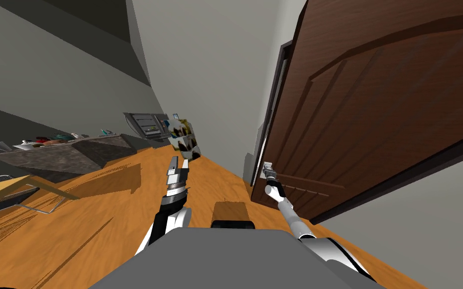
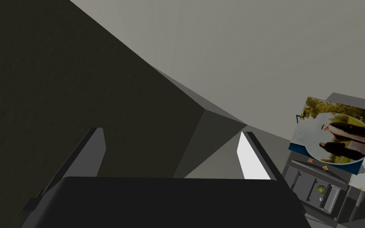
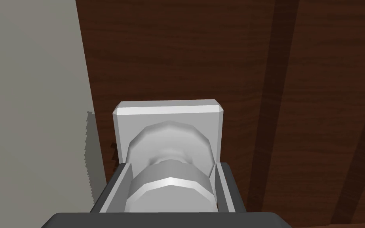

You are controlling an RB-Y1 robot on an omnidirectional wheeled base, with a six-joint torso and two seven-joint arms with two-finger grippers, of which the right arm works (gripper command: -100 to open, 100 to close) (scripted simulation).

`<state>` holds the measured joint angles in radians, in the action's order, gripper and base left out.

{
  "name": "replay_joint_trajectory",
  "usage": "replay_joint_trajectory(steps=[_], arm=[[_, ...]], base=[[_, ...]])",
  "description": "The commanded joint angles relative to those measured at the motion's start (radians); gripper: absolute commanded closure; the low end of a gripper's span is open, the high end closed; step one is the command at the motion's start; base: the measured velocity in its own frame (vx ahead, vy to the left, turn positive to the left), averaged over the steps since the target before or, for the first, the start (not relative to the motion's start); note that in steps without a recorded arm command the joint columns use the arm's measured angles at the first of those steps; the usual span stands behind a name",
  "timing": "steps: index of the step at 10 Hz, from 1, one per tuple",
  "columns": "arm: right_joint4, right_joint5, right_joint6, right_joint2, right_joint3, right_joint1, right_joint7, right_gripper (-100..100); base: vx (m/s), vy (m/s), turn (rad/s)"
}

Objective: Pull the door open

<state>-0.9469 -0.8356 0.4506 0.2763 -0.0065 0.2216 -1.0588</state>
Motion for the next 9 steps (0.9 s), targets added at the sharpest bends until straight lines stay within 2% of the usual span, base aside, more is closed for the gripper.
replay_joint_trajectory(steps=[1, 3, 4, 9], arm=[[-0.009, 0.000, -0.001, 0.019, 0.020, -0.009, -0.025, 100], [-0.017, 0.000, -0.002, 0.033, 0.036, -0.017, -0.044, 100], [-0.025, 0.000, -0.003, 0.050, 0.055, -0.025, -0.067, 100], [-0.054, -0.001, -0.007, 0.107, 0.117, -0.054, -0.143, 100]], base=[[-0.118, -0.052, 0.167], [-0.223, -0.068, 0.157], [-0.221, -0.076, 0.179], [-0.224, -0.083, 0.188]])
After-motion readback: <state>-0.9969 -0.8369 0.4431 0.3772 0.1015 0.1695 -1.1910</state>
